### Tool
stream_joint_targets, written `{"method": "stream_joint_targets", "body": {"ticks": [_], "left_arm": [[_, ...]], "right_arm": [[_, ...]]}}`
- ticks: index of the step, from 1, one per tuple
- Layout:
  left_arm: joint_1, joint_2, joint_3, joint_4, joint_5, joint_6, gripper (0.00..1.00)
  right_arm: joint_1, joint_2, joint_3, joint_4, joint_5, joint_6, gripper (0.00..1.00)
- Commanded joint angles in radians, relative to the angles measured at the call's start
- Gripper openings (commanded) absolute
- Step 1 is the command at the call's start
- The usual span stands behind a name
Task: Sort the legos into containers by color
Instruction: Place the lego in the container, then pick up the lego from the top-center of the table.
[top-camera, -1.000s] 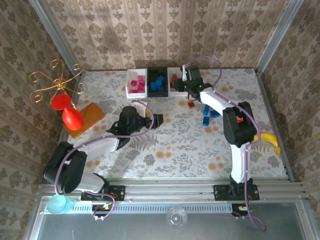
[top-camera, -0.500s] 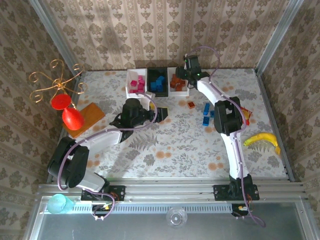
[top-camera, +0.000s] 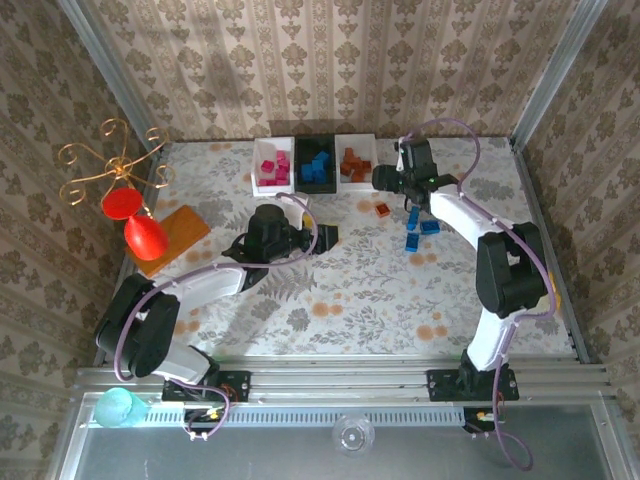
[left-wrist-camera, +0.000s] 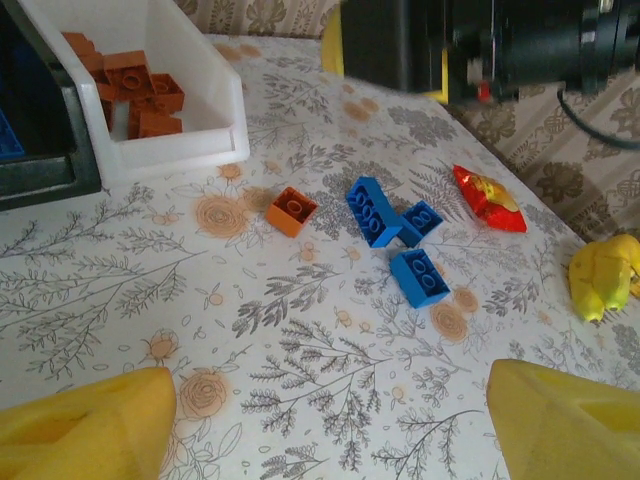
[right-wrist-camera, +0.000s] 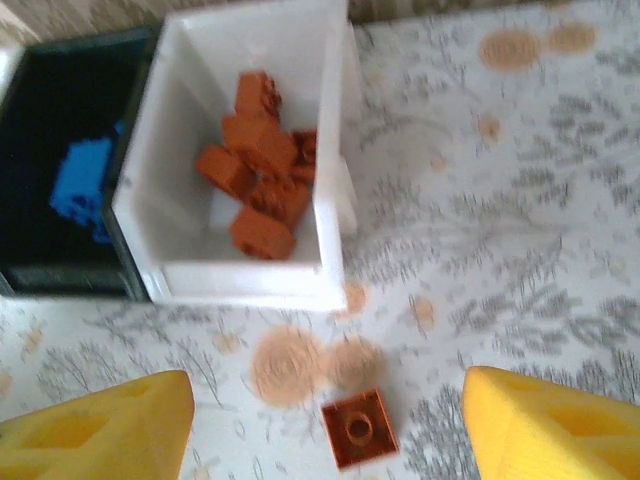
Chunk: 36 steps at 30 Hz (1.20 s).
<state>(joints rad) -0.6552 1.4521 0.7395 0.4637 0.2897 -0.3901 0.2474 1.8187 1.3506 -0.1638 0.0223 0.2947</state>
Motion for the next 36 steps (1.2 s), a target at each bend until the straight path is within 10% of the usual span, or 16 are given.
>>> {"method": "stream_joint_targets", "body": {"ticks": [1, 21, 36], "left_arm": [[-0.006, 0.001, -0.012, 0.045, 0.018, -0.019, 0.83], [-0.006, -0.058, -0.061, 0.032, -0.023, -0.016, 0.83], [0.006, -0.043, -0.066, 0.047, -0.017, -0.020, 0.82]], "right_arm": [[0.014, 0.027, -0.030, -0.082, -0.008, -0.010, 0.75], [0.054, 0.431, 0.422, -0.503, 0.003, -0.182, 0.65], [0.075, 0.305, 0.322, -0.341, -0.131, -0.181, 0.35]]}}
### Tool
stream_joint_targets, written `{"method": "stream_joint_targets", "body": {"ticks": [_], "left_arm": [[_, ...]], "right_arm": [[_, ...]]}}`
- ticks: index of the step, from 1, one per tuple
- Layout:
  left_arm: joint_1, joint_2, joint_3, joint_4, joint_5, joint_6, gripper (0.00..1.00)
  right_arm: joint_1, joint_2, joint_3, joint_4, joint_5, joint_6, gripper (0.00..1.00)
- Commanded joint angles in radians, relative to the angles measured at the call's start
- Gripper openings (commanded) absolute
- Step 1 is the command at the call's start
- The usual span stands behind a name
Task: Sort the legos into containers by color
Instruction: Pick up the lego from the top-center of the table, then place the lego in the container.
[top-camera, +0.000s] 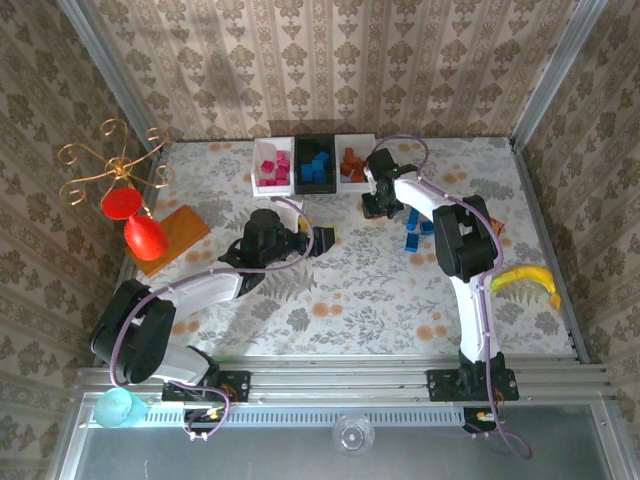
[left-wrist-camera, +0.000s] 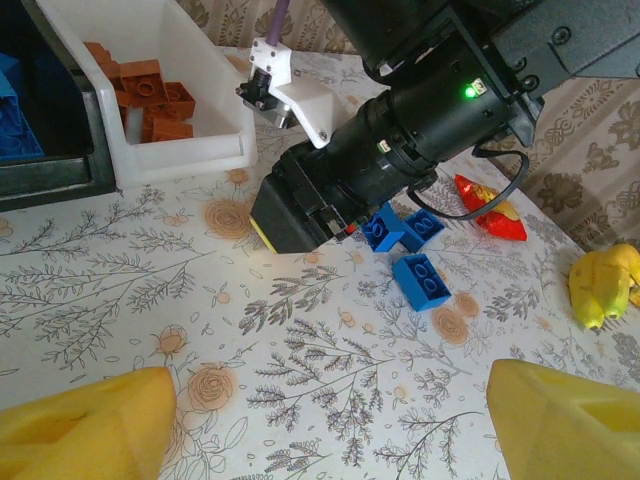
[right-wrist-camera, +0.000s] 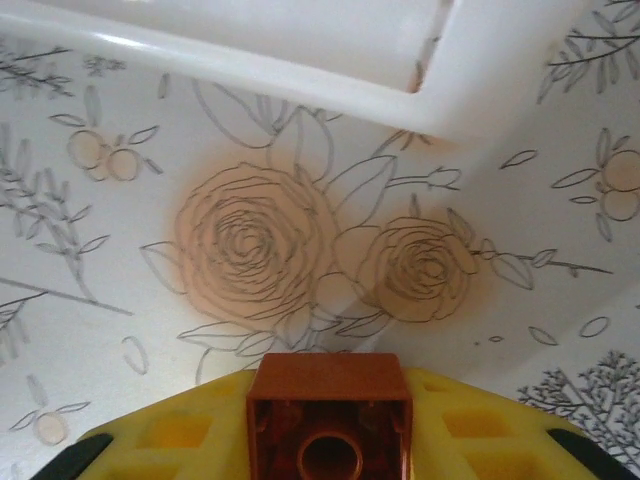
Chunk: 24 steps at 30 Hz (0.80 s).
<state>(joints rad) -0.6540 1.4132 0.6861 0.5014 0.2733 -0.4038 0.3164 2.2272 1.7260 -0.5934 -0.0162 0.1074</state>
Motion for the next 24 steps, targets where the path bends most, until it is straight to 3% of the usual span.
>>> {"method": "stream_joint_targets", "body": {"ticks": [1, 4, 9, 18, 24], "left_arm": [[0.007, -0.005, -0.014, 0.009, -0.003, -0.008, 0.82], [0.008, -0.005, -0.016, 0.015, -0.005, -0.011, 0.82], [0.010, -0.006, -0.014, 0.017, -0.001, -0.015, 0.82], [0.011, -0.059, -0.024, -0.024, -0.017, -0.005, 0.82], [0.011, -0.106, -0.027, -0.070, -0.026, 0.006, 0.82]], "right_arm": [[0.003, -0.143, -0.093, 0.156, -0.134, 0.029, 0.34], [-0.004, -0.220, -0.173, 0.341, -0.183, 0.104, 0.33], [-0.005, -0.198, -0.130, 0.469, -0.100, 0.161, 0.33], [-0.018, 0.012, 0.152, 0.505, 0.048, 0.205, 0.36], [-0.038, 0.212, 0.426, 0.438, 0.124, 0.217, 0.41]]}}
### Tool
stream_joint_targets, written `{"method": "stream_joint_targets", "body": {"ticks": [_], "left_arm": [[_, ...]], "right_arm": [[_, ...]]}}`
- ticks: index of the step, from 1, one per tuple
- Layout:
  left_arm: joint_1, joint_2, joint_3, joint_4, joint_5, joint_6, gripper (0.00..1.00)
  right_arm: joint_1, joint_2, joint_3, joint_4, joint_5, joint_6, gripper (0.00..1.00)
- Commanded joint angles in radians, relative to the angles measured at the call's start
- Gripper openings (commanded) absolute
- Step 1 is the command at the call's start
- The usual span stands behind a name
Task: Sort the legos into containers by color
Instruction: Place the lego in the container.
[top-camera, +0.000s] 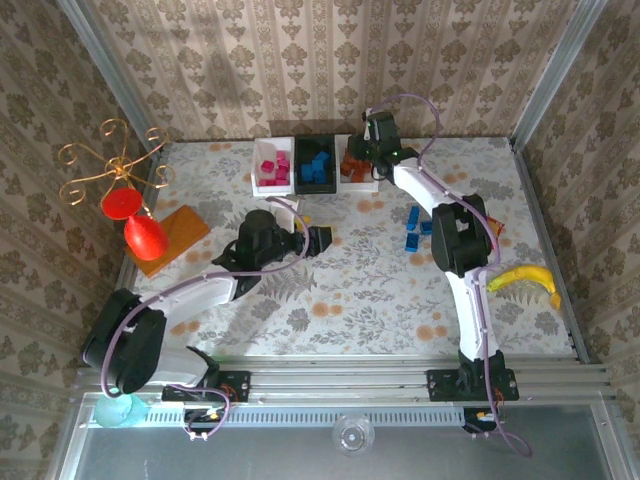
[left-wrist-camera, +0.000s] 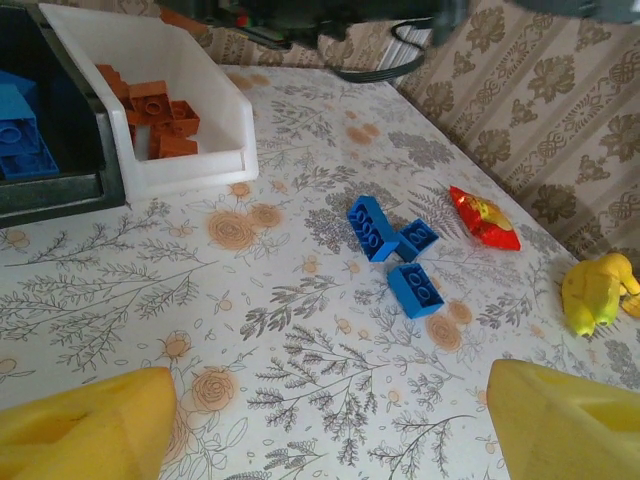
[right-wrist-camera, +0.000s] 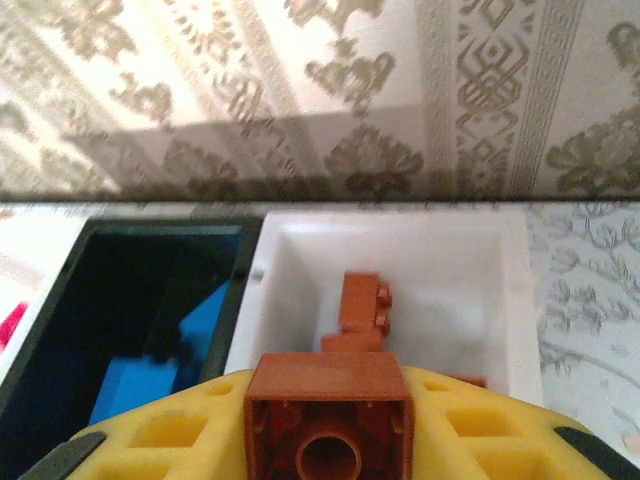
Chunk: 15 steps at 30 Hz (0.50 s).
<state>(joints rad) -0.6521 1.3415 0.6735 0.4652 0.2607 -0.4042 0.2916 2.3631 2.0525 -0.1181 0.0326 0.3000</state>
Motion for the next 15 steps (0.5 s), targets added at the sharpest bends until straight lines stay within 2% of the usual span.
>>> {"method": "stream_joint_targets", "body": {"ticks": [1, 5, 8, 12, 15], "left_arm": [[0.008, -0.042, -0.017, -0.039, -0.015, 0.008, 0.82], [0.008, -0.065, -0.022, -0.060, -0.025, 0.015, 0.82], [0.008, -0.074, -0.026, -0.063, -0.032, 0.017, 0.83], [0.008, -0.067, -0.028, -0.053, -0.031, 0.016, 0.83], [0.007, -0.050, -0.029, -0.032, -0.019, 0.010, 0.83]], "right_arm": [[-0.016, 0.110, 0.150, -0.058, 0.079, 0.025, 0.42], [-0.022, 0.194, 0.322, -0.152, 0.064, 0.028, 0.54], [-0.021, 0.156, 0.324, -0.163, 0.033, 0.024, 0.59], [-0.021, -0.009, 0.136, -0.099, -0.007, 0.026, 0.63], [-0.022, -0.186, -0.133, 0.002, -0.022, 0.028, 0.66]]}}
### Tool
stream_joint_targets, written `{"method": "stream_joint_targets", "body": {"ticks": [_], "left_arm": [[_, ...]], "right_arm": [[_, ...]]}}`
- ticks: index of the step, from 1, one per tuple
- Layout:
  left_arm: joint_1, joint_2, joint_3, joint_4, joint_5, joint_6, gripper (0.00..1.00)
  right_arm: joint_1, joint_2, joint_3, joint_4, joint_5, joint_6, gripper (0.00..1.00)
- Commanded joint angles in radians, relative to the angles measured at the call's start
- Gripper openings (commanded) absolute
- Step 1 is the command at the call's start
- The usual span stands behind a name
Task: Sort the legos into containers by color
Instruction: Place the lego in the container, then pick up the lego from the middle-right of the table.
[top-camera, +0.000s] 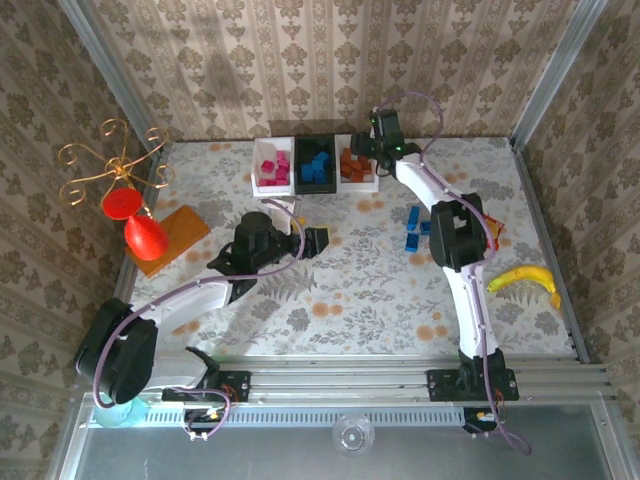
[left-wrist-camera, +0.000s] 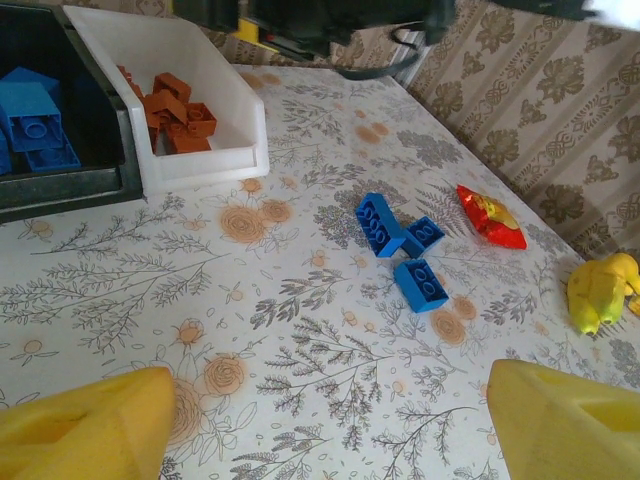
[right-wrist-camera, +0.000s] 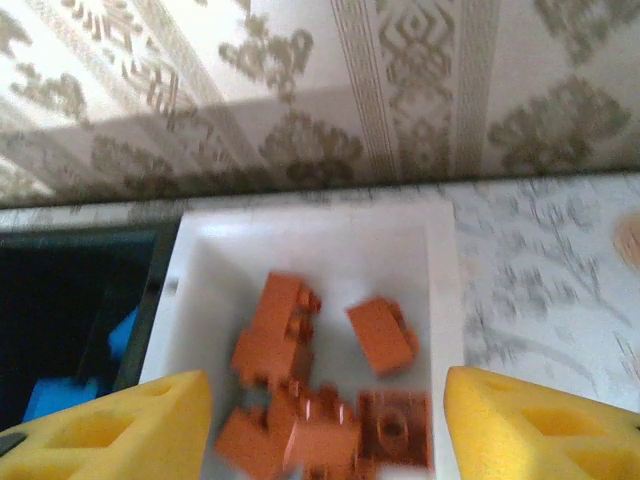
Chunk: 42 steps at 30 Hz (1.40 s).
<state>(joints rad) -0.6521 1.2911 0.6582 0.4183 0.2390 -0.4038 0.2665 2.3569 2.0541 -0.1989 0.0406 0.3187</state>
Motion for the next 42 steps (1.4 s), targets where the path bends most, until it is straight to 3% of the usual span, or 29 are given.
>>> {"method": "stream_joint_targets", "body": {"ticks": [1, 8, 12, 21, 27, 42], "left_arm": [[0.006, 0.009, -0.014, 0.024, 0.006, 0.010, 0.83], [-0.007, 0.062, -0.003, 0.090, 0.057, 0.017, 0.83], [-0.019, 0.086, 0.018, 0.099, 0.080, 0.035, 0.84], [-0.069, 0.154, 0.076, 0.056, 0.105, 0.095, 0.90], [-0.089, 0.201, 0.122, 0.020, 0.118, 0.101, 0.91], [-0.051, 0.195, 0.090, 0.038, 0.073, 0.069, 0.90]], "right_arm": [[0.002, -0.243, -0.225, 0.097, -0.023, 0.010, 0.68], [-0.026, -0.551, -0.737, 0.101, 0.028, 0.031, 0.75], [-0.083, -0.594, -0.844, 0.033, 0.032, 0.045, 0.77], [-0.122, -0.437, -0.718, -0.178, 0.069, 0.035, 0.78], [-0.125, -0.353, -0.635, -0.238, 0.047, 0.056, 0.72], [-0.094, -0.297, -0.595, -0.229, -0.070, 0.029, 0.32]]}}
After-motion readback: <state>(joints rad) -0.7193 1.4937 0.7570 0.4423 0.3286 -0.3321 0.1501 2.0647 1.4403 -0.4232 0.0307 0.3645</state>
